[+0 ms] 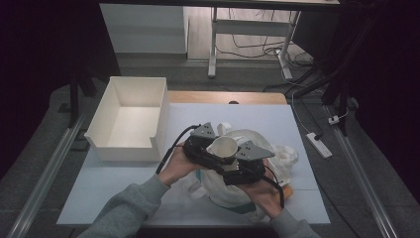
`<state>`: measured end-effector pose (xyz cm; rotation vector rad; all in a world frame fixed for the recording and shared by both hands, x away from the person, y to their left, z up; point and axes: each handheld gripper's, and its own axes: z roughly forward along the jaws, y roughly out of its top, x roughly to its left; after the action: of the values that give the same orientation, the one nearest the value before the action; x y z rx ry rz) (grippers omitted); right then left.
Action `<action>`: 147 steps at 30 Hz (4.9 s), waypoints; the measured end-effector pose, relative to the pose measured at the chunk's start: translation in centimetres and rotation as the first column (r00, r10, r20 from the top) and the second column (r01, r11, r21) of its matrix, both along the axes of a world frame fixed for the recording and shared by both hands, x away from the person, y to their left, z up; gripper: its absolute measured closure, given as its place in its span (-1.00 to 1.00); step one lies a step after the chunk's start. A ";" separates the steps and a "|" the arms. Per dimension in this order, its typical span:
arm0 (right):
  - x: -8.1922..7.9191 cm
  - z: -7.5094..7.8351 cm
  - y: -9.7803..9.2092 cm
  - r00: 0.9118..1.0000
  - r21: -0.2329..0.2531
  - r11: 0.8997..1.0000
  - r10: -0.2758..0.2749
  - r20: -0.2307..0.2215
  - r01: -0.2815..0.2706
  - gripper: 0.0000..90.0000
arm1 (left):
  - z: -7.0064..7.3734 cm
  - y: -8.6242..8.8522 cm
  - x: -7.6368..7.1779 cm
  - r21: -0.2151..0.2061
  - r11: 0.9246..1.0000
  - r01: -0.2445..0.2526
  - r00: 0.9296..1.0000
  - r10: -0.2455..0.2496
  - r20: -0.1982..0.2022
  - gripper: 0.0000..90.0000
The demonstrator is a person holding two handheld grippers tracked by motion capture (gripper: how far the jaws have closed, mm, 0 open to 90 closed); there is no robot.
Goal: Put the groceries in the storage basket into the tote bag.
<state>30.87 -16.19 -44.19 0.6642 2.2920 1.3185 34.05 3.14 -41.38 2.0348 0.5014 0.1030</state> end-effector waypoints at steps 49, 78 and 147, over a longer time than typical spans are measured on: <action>0.6 0.0 -3.0 0.996 -0.009 0.996 -0.084 0.015 0.084 -0.51 | 1.6 5.5 0.9 -0.049 0.988 -0.145 0.989 0.146 0.027 -0.70; 3.2 -3.4 -3.9 0.983 -0.093 0.981 -0.173 -0.057 0.168 -0.51 | 0.8 6.9 1.8 -0.011 0.983 -0.185 0.983 0.185 0.007 -0.68; 1.9 -2.4 -5.9 0.986 -0.078 0.985 -0.157 -0.063 0.152 -0.69 | 0.6 8.5 0.7 0.026 0.975 -0.219 0.976 0.218 0.026 -0.67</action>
<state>32.76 -22.10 -46.62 0.8563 2.2786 1.1513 34.74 11.60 -40.74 1.9986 0.7120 0.2678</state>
